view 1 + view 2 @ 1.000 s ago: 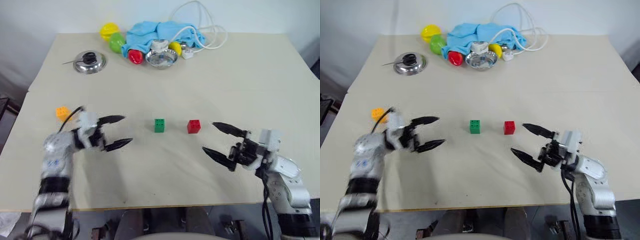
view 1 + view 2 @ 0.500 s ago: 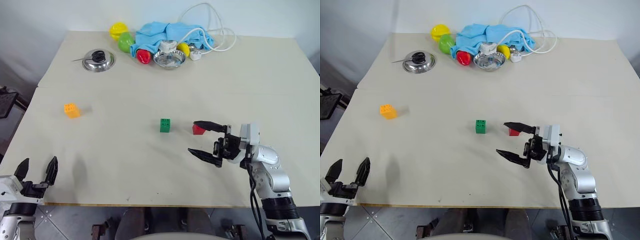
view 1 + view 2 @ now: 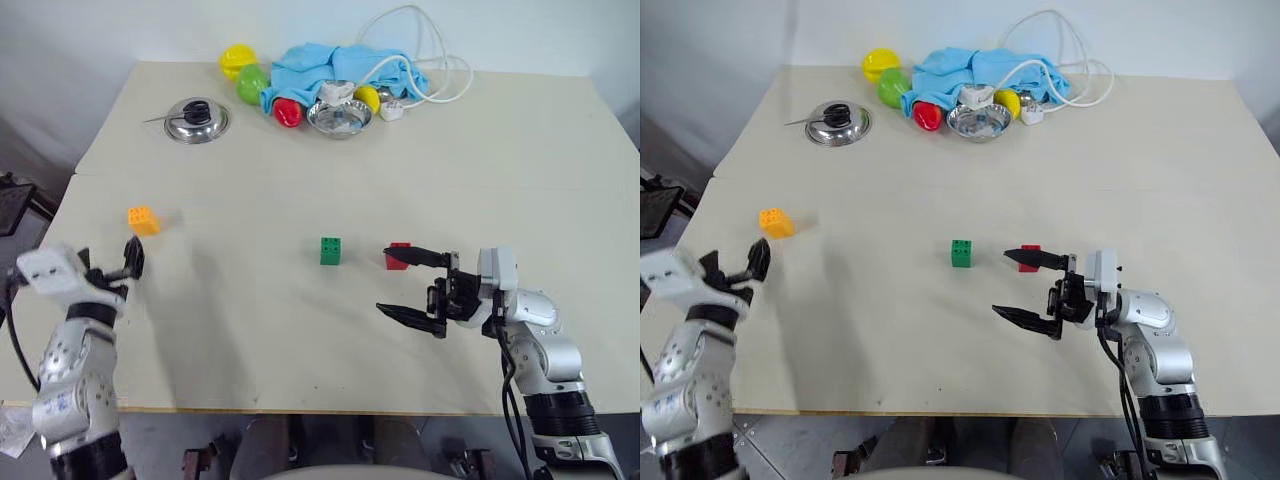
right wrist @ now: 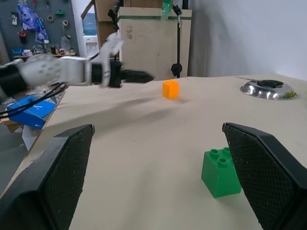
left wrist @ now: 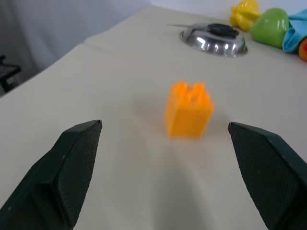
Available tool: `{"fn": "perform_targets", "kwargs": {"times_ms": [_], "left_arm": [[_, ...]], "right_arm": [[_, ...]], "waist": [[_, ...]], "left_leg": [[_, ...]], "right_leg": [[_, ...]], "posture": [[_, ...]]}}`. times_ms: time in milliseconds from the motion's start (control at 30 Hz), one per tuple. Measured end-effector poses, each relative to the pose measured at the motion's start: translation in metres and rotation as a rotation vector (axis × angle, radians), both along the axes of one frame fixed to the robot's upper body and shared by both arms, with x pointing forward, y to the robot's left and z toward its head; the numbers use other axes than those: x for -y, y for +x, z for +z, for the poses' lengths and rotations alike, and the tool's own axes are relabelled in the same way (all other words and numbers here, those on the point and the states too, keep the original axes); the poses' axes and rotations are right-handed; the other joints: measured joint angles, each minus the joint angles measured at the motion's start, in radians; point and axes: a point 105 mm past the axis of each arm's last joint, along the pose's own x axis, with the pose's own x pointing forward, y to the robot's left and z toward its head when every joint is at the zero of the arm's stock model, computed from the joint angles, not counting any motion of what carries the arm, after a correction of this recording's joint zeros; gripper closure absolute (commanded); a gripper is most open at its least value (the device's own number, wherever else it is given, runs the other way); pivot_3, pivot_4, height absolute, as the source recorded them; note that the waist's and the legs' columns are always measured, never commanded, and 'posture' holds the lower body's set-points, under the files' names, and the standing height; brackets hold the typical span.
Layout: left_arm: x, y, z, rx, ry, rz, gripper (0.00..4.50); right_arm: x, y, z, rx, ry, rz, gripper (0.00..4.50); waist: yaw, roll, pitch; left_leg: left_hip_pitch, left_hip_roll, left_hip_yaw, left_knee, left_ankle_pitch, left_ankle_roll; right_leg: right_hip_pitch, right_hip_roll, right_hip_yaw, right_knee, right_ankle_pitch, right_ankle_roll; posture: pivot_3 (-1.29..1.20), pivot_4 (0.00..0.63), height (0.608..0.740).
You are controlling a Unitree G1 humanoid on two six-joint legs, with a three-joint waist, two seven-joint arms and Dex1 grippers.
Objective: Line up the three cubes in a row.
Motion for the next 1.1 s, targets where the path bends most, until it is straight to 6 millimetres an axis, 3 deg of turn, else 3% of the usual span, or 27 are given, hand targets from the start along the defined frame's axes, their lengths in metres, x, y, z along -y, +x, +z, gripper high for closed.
{"fn": "perform_targets", "kwargs": {"times_ms": [167,333,433,667,733,833,1000,1100], "left_arm": [[0.007,0.045,-0.009,-0.082,0.008,-0.020,0.02],[0.009,0.065,-0.010,-0.102,0.004,0.001,0.02],[0.011,0.070,-0.012,-0.108,0.007,-0.015,0.61],[0.006,0.066,-0.017,-0.155,0.035,-0.045,2.93],[0.008,0.060,-0.017,-0.164,0.051,-0.098,2.97],[0.027,0.055,-0.011,-0.138,0.085,-0.349,2.97],[0.094,0.033,0.016,-0.012,0.320,-1.077,2.97],[0.114,0.032,0.010,-0.021,0.467,-1.341,2.97]], "right_arm": [[-0.001,0.000,-0.001,0.001,-0.005,-0.008,0.00],[-0.002,0.001,-0.001,0.002,-0.002,-0.018,0.00],[-0.003,0.001,-0.002,-0.003,0.004,-0.024,0.00],[-0.003,-0.002,-0.003,0.001,0.000,-0.035,0.00],[-0.003,-0.005,-0.003,0.002,0.000,-0.040,0.00],[0.001,-0.008,-0.005,-0.004,-0.009,-0.065,0.00],[0.018,-0.017,-0.007,-0.005,-0.052,-0.130,0.00],[0.029,-0.024,-0.008,-0.015,-0.084,-0.157,0.00]], "waist": [[0.001,0.000,0.000],[-0.001,0.000,0.000],[0.000,0.000,0.000],[0.000,0.000,0.000],[-0.001,0.000,0.000],[0.002,0.000,0.000],[0.005,0.000,0.000],[0.002,0.000,0.000]], "left_leg": [[0.000,0.000,0.001,0.000,0.000,0.000],[0.000,0.000,0.001,0.000,0.000,0.000],[0.000,0.000,0.001,0.000,0.000,0.000],[0.000,0.000,0.001,0.000,0.000,0.000],[0.000,0.001,0.001,0.000,0.000,-0.001],[-0.001,0.001,0.002,0.000,0.000,-0.001],[-0.001,-0.001,0.002,0.000,0.000,-0.001],[0.000,-0.005,0.004,0.000,0.000,-0.001]], "right_leg": [[0.000,0.001,0.000,0.000,0.000,0.000],[-0.001,0.002,0.000,-0.001,0.000,0.000],[0.000,0.002,0.000,-0.001,0.000,0.000],[-0.001,0.002,0.000,-0.001,0.000,0.000],[-0.001,0.002,0.000,-0.001,0.000,0.000],[-0.001,0.002,-0.001,-0.001,0.000,0.000],[0.000,0.002,0.000,-0.002,0.000,0.000],[-0.001,0.003,0.000,-0.002,0.000,0.000]], "posture": [[0.00,0.150,0.740],[0.00,0.150,0.740],[0.00,0.150,0.740],[0.00,0.150,0.740],[0.00,0.150,0.740],[0.00,0.150,0.740],[0.00,0.150,0.740],[0.00,0.150,0.740]]}}
